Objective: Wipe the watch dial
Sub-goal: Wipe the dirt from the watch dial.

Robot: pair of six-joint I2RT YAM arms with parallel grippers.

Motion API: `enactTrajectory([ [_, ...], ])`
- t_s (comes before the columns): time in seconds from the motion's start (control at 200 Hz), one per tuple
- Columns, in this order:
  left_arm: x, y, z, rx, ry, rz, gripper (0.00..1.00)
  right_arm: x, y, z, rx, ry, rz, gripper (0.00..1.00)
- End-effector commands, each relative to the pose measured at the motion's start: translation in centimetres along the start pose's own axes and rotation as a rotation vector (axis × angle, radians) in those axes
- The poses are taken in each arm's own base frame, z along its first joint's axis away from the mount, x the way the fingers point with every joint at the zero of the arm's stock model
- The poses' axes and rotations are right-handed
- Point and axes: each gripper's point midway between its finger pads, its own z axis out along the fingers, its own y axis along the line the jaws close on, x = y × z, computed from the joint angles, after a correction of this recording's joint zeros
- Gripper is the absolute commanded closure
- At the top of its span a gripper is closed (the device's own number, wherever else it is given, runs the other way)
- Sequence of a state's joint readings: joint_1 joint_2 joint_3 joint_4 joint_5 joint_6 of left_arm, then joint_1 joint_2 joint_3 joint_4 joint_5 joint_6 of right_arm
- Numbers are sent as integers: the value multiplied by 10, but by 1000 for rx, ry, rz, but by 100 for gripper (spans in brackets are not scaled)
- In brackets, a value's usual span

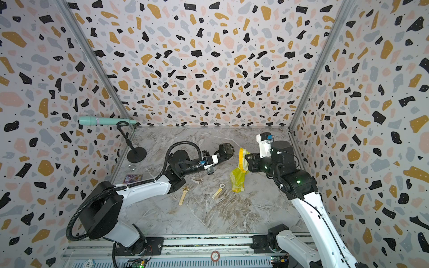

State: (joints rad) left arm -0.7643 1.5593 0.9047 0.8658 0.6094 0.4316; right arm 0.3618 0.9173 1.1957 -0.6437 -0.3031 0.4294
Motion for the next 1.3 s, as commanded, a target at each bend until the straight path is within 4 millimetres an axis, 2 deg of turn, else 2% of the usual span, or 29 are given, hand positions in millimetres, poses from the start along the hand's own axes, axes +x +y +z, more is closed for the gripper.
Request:
enactTrajectory([
  [0.0,-27,1,8,21,-66,52,100,-23,25,-14,-105,-91,-39,100],
  [0.35,-29,-18,16,61,-50,36,100,-41,57,-14,-256,-128,-93,100],
  [0.451,-30,-20,17,60,-46,36,100,-39,64,-6,-274,-103,-111,100],
  [0.586,-32,-19,18,49,-47,45,100,-25,64,12,-269,-44,-112,100],
  [0.776,-35,-13,19,14,-57,60,100,5,49,36,-193,53,-115,100],
  [1.001,-37,-4,19,-36,-63,101,100,35,7,47,-14,140,-118,100],
  [1.166,-39,0,20,-52,-71,110,100,46,-14,49,65,181,-102,100],
  [1.297,-38,0,20,-54,-76,102,100,43,-34,46,112,173,-56,100],
])
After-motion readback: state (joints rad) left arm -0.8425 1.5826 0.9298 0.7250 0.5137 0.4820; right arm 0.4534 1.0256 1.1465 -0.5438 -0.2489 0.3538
